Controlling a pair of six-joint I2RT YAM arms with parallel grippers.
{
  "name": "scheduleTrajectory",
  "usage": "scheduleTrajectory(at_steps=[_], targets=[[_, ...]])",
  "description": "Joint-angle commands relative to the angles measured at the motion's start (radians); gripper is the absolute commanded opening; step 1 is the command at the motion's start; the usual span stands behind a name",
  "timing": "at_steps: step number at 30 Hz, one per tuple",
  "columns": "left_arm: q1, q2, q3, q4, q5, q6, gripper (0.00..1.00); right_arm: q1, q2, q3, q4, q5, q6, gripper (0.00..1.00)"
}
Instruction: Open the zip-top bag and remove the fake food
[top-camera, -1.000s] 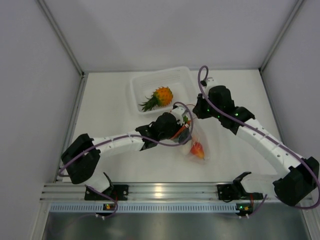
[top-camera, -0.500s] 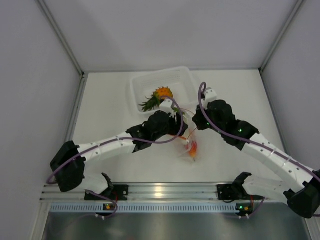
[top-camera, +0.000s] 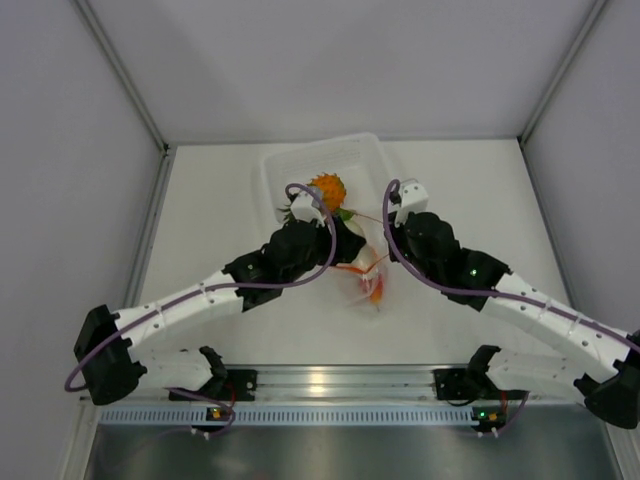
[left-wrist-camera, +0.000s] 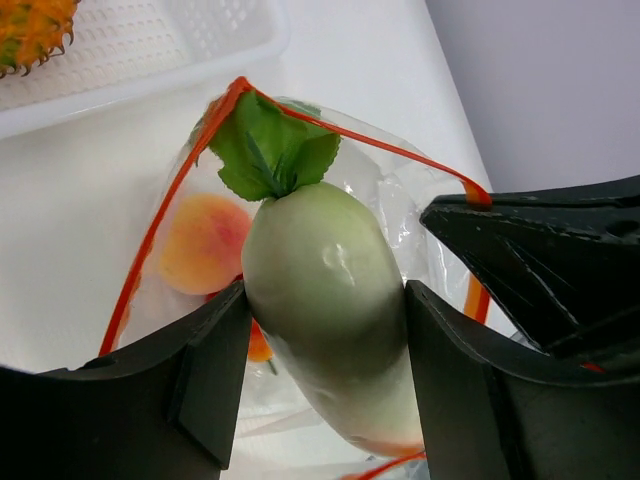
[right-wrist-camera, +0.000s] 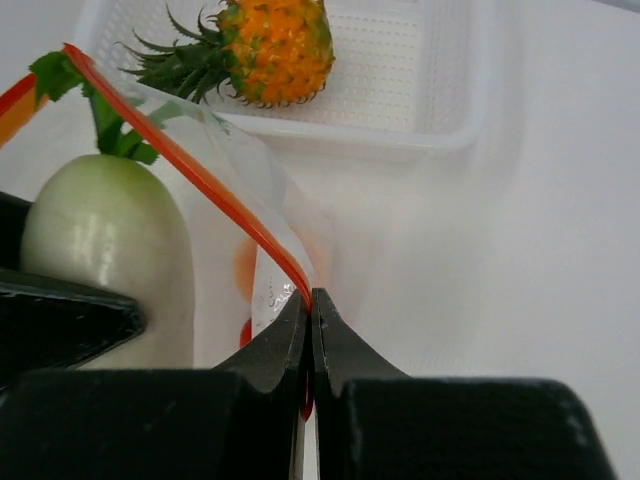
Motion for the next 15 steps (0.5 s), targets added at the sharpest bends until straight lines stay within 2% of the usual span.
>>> scheduleTrajectory(at_steps=[1,8,15], targets=[[0.017,-0.078,0.028,-0.006,0.013,-0.051,0.0,0.014,0.012,0.013,0.069,0.102,-0.03,0.0],[0.048,-0.178,-0.039,0.092,0.075,-0.095,0.0,0.016,0.016,-0.012,0.149,0.046,0.021,0.0],[0.048,-0.224,-0.101,0.169,-0.023,-0.057,0.0,0.054,-0.027,-0.01,0.192,-0.052,0.062,0.0]])
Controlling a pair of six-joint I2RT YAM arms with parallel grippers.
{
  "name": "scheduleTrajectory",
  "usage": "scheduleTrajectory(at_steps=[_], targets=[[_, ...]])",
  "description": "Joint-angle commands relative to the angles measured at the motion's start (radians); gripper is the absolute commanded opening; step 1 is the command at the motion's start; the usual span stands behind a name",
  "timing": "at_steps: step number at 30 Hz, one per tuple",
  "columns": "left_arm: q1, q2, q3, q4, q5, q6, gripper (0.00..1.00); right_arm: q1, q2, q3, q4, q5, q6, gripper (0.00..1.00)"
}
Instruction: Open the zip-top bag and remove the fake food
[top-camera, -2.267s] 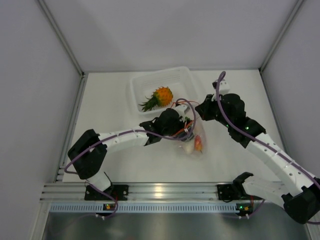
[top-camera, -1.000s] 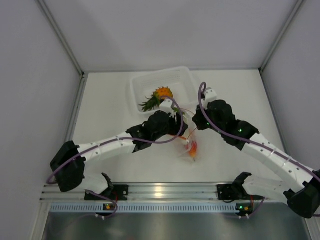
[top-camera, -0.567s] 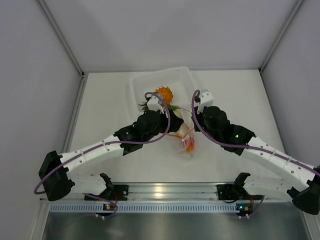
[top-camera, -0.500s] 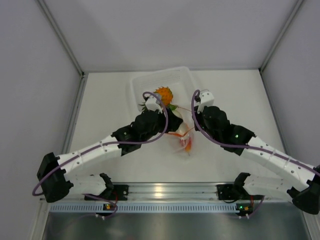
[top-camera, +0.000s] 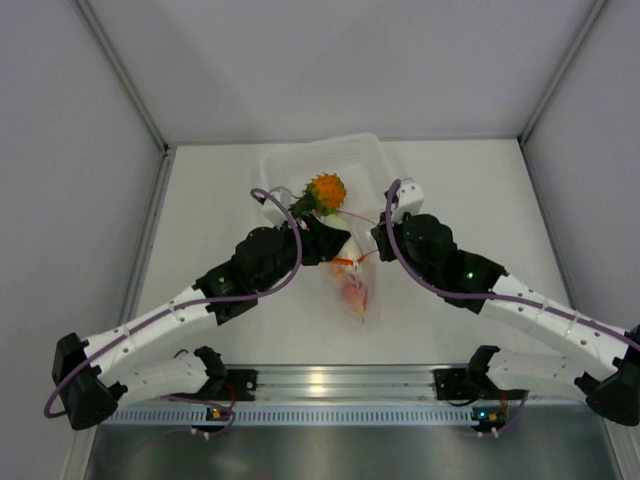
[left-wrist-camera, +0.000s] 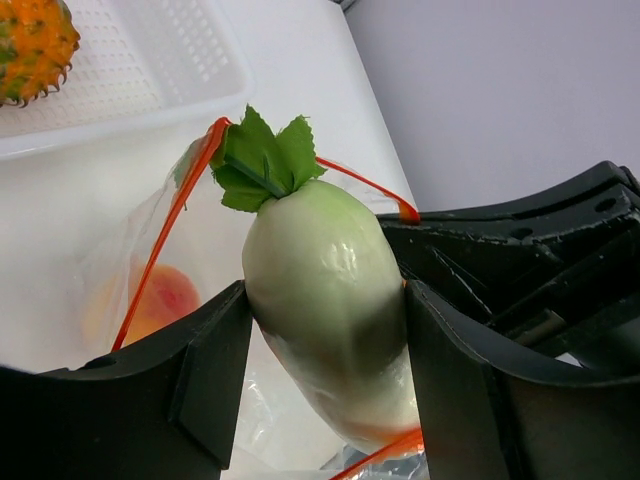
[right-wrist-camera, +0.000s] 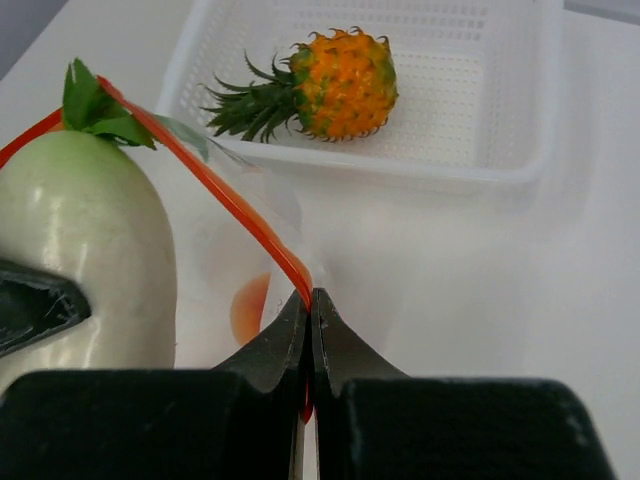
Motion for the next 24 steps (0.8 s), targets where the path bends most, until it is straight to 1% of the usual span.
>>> scheduleTrajectory(at_steps=[1,5,9,15,17,20,24], targets=[[0.008,-0.012,-0.002,0.122,-0.065,0.04,0.0,0.026,-0.05,0.006,0.077,-0.042,0.027,0.0],[0.008,0.029,0.012,0.122,-0.097,0.068,0.0,0.032,-0.059,0.007,0.073,-0.045,0.018,0.0],[0.008,0.036,0.009,0.139,-0.106,0.04,0.0,0.036,-0.041,-0.003,0.068,-0.045,-0.003,0.0],[0.008,0.011,-0.014,0.154,-0.134,-0.096,0.0,0.059,-0.038,-0.086,0.131,-0.031,0.007,0.0],[0.008,-0.001,-0.024,0.162,-0.138,-0.119,0.0,0.069,-0.038,-0.097,0.143,-0.028,0.01,0.0],[0.008,-0.009,-0.025,0.169,-0.1,-0.142,0.0,0.067,-0.018,-0.095,0.143,0.009,0.01,0.0],[0.009,-0.007,-0.014,0.168,0.038,-0.173,0.0,0.058,0.045,-0.04,0.098,0.098,0.016,0.0]])
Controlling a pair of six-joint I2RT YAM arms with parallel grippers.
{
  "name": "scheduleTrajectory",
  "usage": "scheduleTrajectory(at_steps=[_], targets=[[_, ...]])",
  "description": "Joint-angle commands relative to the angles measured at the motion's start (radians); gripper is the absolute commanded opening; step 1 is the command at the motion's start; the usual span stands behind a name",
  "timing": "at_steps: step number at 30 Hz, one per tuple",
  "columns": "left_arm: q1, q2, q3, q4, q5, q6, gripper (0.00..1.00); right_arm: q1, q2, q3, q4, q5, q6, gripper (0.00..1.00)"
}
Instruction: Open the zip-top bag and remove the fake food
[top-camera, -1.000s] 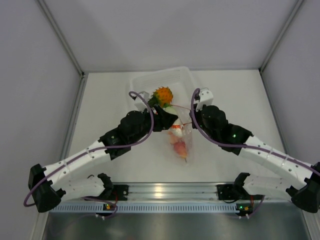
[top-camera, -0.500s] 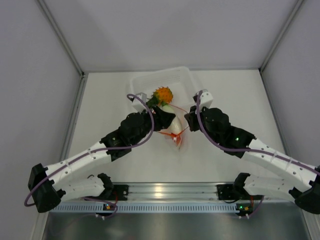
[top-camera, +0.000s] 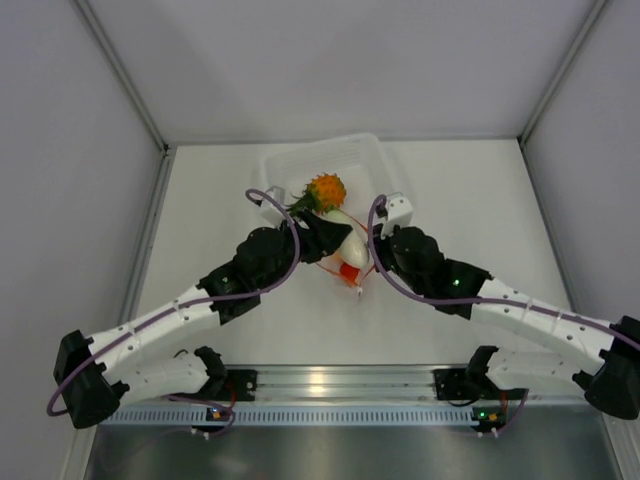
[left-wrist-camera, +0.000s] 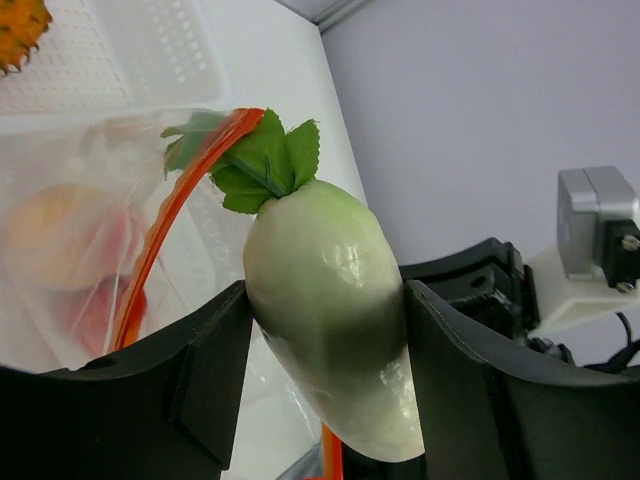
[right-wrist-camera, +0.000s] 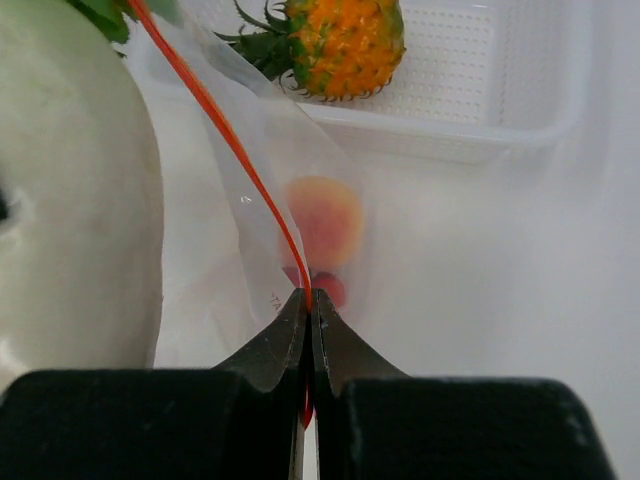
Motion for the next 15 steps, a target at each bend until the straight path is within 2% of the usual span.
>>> scheduleTrajectory(at_steps=[1,7,13,15], targets=[[0.006,-0.023,0.013,0.085,0.116,-0.047,0.0,-0.013,0.051,0.071,0.024,0.083,0.011,0.0],[0.046,0.0,0.085,0.001,0.373,-0.029,0.0,-0.069,0.1,0.129,0.021,0.089,0.026,0.0],[0.086,-0.056,0.121,-0.089,0.348,0.04,0.0,-0.144,0.122,0.173,-0.034,0.105,0.081,0.0],[0.095,-0.07,0.149,-0.149,0.287,0.093,0.0,-0.164,0.111,0.176,-0.071,0.123,0.097,0.0]])
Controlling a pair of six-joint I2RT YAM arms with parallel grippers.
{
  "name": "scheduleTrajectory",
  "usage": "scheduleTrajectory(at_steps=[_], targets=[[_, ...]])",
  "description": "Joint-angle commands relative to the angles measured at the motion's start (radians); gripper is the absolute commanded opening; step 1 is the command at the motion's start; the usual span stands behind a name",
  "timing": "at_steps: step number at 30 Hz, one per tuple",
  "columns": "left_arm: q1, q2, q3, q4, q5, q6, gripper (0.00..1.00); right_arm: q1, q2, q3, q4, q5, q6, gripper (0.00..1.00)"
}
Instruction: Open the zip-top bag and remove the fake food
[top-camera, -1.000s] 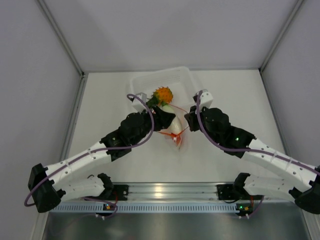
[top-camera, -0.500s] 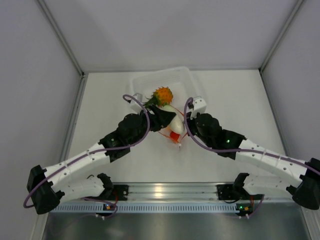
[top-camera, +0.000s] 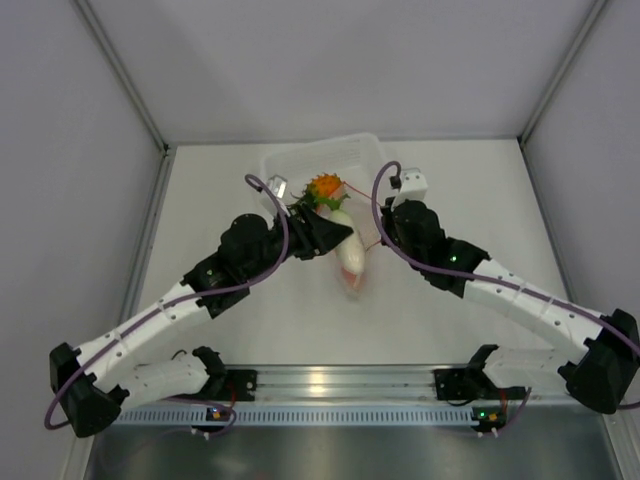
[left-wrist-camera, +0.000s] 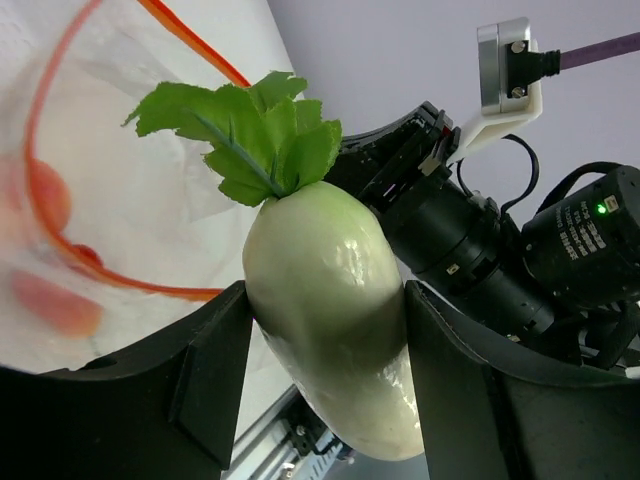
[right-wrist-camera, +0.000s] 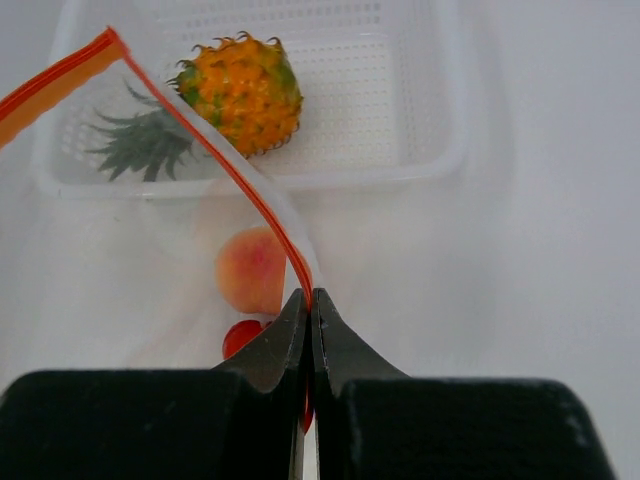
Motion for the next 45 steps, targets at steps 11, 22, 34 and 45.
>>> scheduleTrajectory(at_steps=[11,22,34,45], targets=[[0.145,0.099,0.195,-0.204,-0.317,0.239,0.0,-0.11,-0.229,0.019,-0.18,0.102,0.029,0.0],[0.346,0.525,0.495,-0.226,-0.358,0.315,0.0,-0.112,-0.372,-0.005,-0.251,-0.032,0.017,0.0],[0.444,0.866,0.755,-0.293,-0.349,0.267,0.33,-0.11,-0.421,-0.038,-0.255,-0.053,-0.006,0.0],[0.456,0.839,0.762,-0.292,-0.321,0.241,0.98,-0.112,-0.437,-0.044,-0.263,-0.076,-0.007,0.0]])
